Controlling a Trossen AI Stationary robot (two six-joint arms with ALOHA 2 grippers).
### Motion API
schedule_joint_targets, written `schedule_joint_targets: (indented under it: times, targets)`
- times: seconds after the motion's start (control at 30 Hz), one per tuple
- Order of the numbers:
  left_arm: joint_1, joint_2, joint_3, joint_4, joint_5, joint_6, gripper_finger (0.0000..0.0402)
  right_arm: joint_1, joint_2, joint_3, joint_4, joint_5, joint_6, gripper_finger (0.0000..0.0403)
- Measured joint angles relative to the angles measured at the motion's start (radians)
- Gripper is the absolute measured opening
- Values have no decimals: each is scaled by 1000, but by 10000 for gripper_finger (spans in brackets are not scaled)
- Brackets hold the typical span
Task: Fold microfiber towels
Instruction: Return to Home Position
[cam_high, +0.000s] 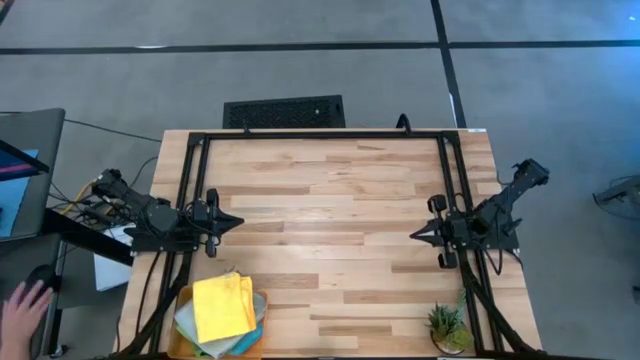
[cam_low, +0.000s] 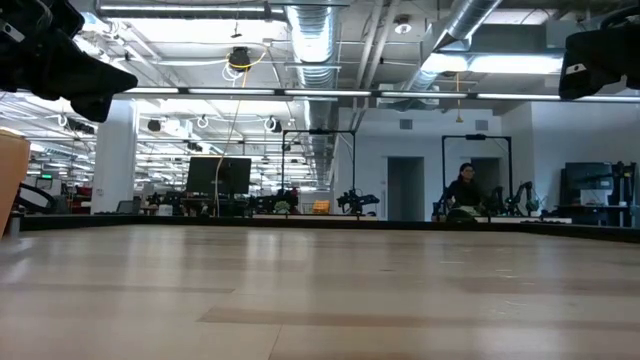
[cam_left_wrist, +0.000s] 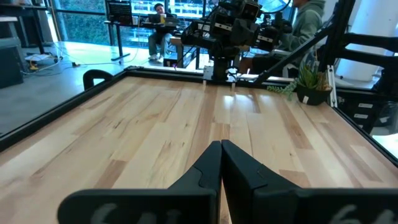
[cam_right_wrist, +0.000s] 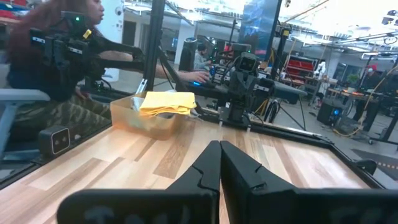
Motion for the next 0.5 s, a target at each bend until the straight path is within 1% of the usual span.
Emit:
schedule_joint_targets:
  times: [0.5]
  targets:
    - [0,0,0,0,0,0,0,0,0,0,0,0,0,32]
